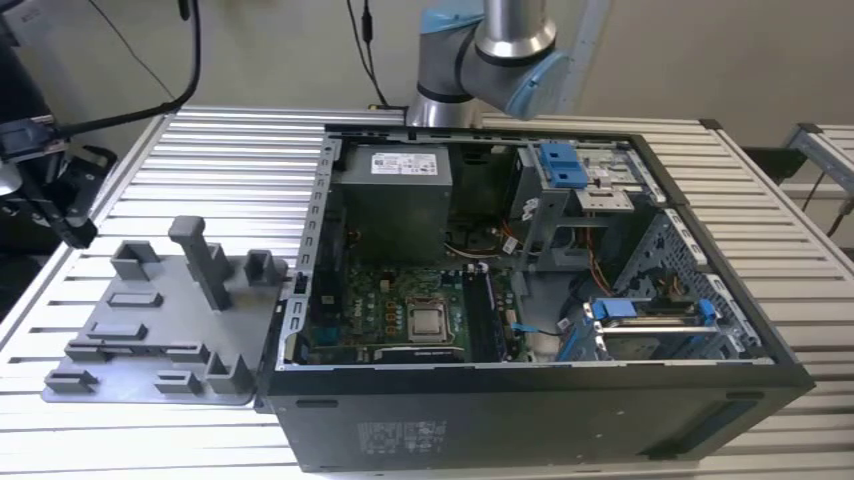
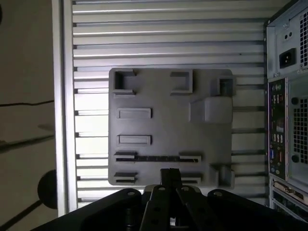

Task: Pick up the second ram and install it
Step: 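Pick up the second ram and move it above second insertion slot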

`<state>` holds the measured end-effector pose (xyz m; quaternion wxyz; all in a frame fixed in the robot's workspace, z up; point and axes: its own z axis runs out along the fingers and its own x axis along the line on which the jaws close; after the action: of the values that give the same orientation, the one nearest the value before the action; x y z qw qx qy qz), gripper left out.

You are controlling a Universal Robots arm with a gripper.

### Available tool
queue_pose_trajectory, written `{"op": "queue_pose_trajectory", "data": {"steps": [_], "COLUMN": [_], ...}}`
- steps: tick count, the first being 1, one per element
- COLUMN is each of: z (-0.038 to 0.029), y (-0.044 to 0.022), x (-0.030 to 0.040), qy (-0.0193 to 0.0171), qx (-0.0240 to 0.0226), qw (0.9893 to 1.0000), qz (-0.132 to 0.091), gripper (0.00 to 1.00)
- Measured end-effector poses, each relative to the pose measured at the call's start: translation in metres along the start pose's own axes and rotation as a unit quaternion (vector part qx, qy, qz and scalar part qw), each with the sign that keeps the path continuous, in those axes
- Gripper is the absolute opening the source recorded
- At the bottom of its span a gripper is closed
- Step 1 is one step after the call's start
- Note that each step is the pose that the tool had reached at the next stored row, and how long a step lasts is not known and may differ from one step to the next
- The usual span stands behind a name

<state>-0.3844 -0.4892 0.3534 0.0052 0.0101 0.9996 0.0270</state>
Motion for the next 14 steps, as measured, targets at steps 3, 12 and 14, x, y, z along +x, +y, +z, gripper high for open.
{"op": "queue_pose_trajectory", "data": {"steps": [3, 12, 14], "z": [-0.0001, 0.0, 0.0], "y": [0.0, 0.0, 0.0], "x": [0.0, 0.0, 0.0], "qy": [0.001, 0.0042, 0.005], "qx": [-0.0001, -0.0005, -0.0006], "qw": [0.9998, 0.997, 0.9957], "qz": [-0.017, -0.077, -0.093], "gripper": [0.11, 0.11, 0.11]}}
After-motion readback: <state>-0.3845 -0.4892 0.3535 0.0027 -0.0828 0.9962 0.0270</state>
